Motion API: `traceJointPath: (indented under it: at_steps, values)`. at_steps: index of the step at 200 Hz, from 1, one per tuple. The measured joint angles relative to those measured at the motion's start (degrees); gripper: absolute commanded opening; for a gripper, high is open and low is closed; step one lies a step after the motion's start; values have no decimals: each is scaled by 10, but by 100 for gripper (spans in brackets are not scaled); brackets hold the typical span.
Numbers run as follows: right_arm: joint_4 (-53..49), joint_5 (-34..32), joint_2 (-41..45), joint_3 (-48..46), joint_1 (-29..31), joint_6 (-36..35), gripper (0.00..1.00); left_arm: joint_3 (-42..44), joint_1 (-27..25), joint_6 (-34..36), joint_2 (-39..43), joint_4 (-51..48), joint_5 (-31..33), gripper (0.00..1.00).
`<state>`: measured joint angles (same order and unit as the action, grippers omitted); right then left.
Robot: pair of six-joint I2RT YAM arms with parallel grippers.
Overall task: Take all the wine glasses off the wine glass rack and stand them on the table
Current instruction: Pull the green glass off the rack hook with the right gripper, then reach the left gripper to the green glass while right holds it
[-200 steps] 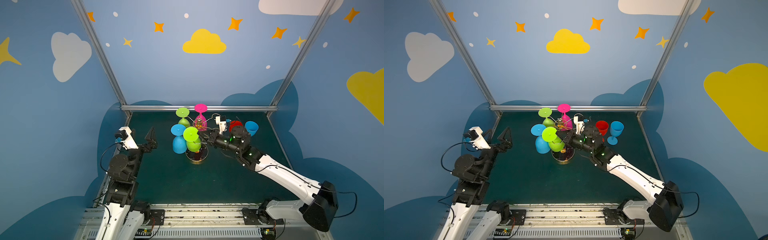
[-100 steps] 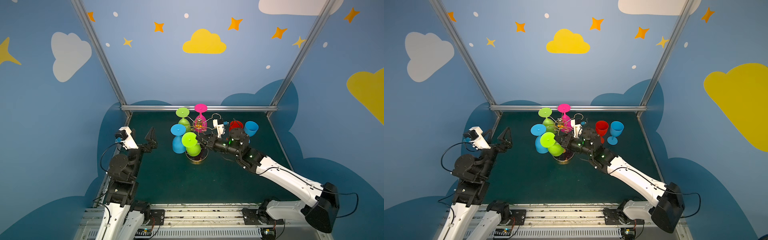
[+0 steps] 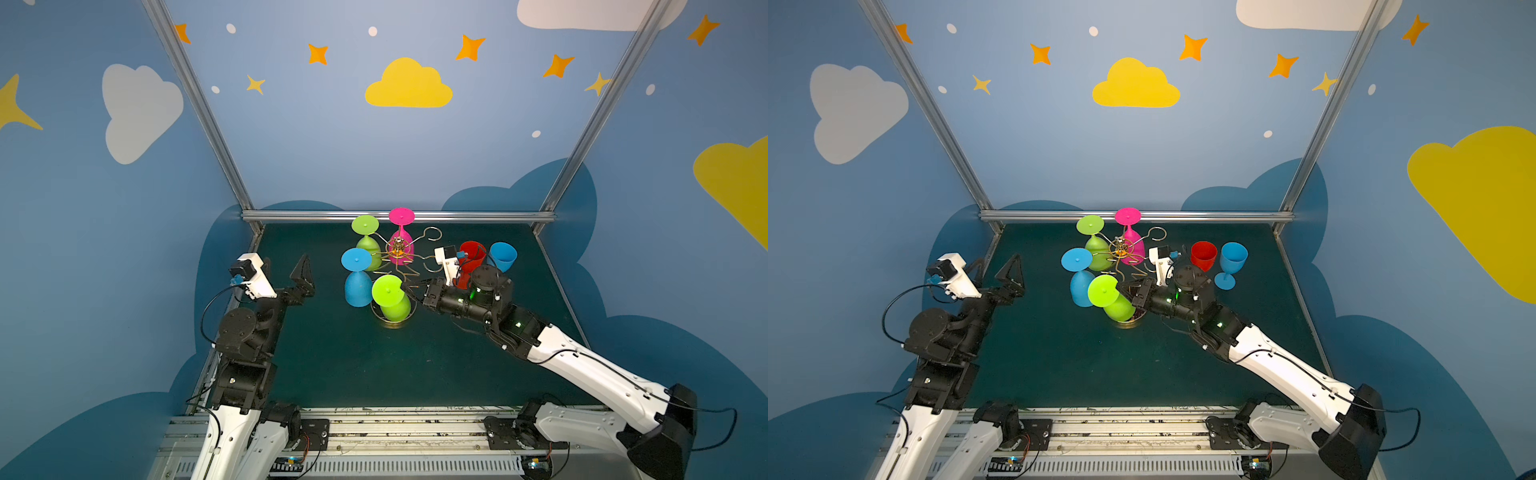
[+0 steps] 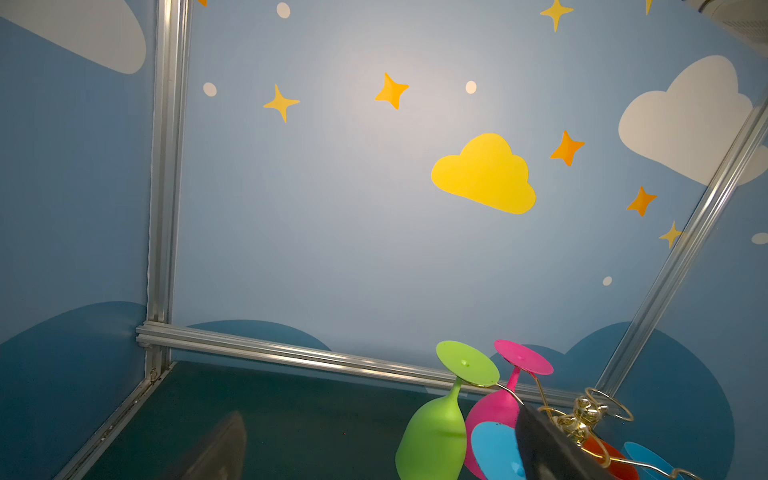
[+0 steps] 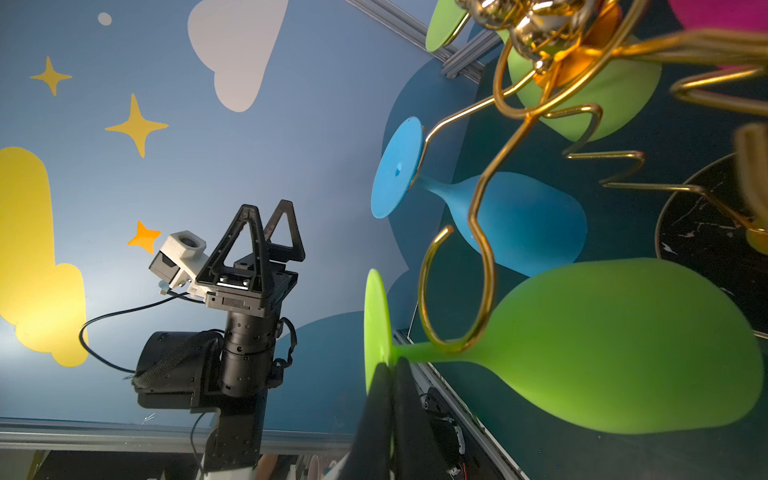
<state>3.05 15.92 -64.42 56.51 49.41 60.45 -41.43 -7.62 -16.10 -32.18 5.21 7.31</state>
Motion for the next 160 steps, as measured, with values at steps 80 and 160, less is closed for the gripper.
traceJointPath:
  at_steps: [80, 160]
  values:
    - [-47, -21, 95, -39, -1, -20, 0, -44, 0, -20, -12, -52, -52, 98]
    - [-129, -30, 143, 2, -20, -74, 0, -266, 2, -118, -149, -155, -400, 79]
